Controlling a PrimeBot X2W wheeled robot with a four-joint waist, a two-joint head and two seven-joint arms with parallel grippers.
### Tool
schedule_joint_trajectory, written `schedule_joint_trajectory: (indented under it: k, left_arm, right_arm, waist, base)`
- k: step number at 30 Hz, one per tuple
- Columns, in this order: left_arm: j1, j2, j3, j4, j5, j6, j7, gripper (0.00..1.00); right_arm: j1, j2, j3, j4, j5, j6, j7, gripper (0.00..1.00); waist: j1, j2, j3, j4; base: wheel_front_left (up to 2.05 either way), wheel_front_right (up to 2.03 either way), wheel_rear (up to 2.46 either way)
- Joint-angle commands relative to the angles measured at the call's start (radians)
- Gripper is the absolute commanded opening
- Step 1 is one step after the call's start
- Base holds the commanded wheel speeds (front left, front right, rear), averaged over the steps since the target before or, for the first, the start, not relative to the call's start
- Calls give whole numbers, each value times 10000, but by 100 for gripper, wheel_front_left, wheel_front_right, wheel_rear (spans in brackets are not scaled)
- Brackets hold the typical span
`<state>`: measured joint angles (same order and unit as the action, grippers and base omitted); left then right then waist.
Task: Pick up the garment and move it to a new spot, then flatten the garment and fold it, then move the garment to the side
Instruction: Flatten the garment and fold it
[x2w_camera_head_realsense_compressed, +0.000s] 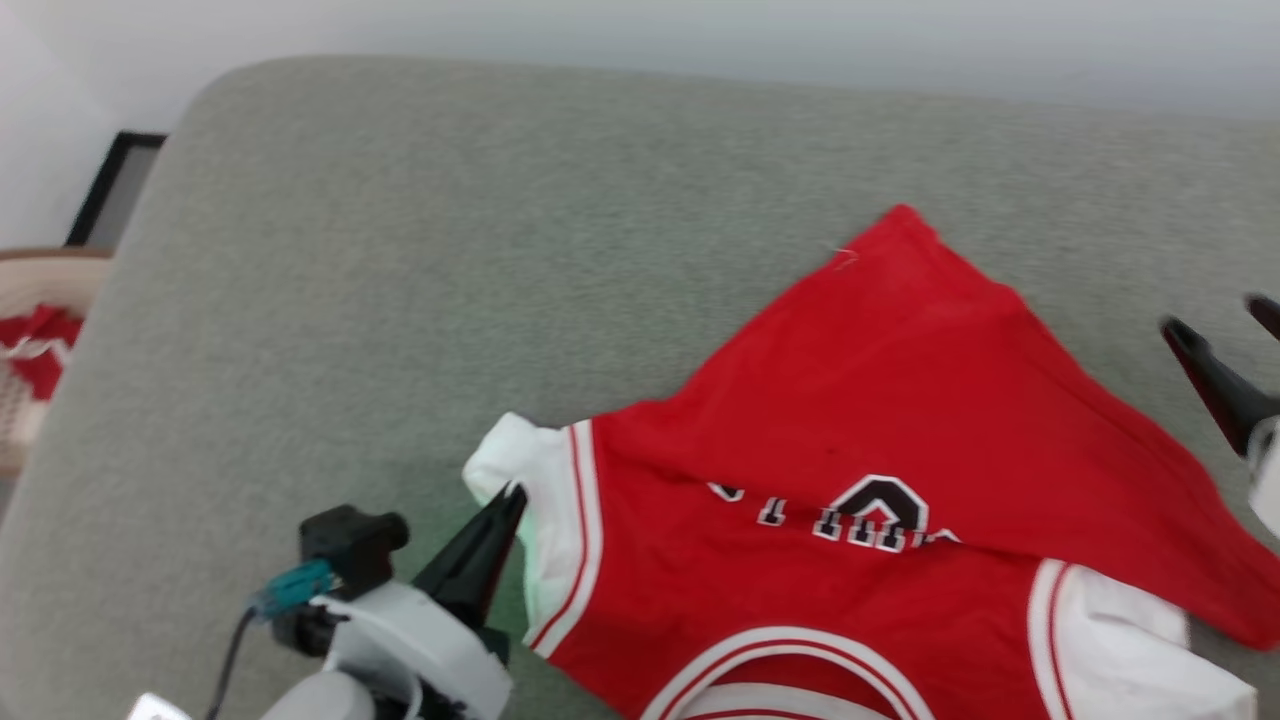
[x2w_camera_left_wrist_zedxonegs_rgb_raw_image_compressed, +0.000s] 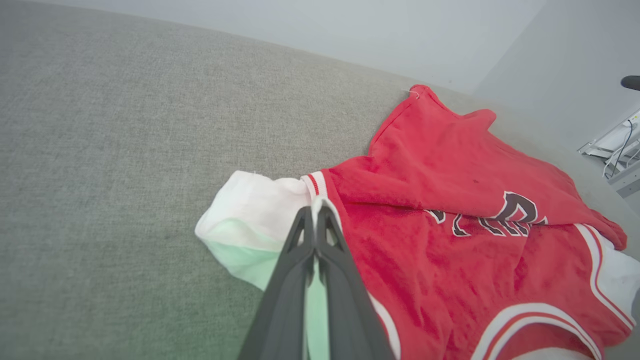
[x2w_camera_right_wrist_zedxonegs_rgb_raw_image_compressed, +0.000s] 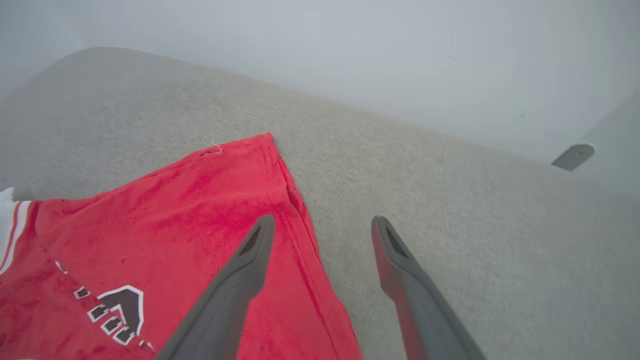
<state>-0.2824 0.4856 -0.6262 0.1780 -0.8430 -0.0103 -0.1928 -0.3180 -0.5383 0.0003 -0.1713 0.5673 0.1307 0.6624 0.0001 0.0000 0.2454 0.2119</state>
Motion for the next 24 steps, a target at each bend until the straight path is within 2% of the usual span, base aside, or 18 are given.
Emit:
schedule_joint_trajectory:
  k: [1, 14, 24]
  left_arm:
    - [-126, -76, -43, 38, 107, -80, 11, 0]
    - [-1422, -1248, -829, 992, 292, -843, -93, 0]
    - [-1799, -1715, -1046, 1818, 68, -1123, -433, 0]
  right_arm:
    - [-291, -95, 194, 218, 175, 0, -67, 100]
    - [-5209, -580, 3837, 5771, 899, -1, 251, 100]
    - [-6678, -972, 6348, 8040, 1676, -1, 1260, 100]
  waist:
    - [-1, 0, 182, 445]
    - [-1, 0, 1067, 2244]
    - [-1, 0, 1360, 2757]
  base:
    - [0, 0, 0]
    - [0, 0, 0]
    - [0, 0, 0]
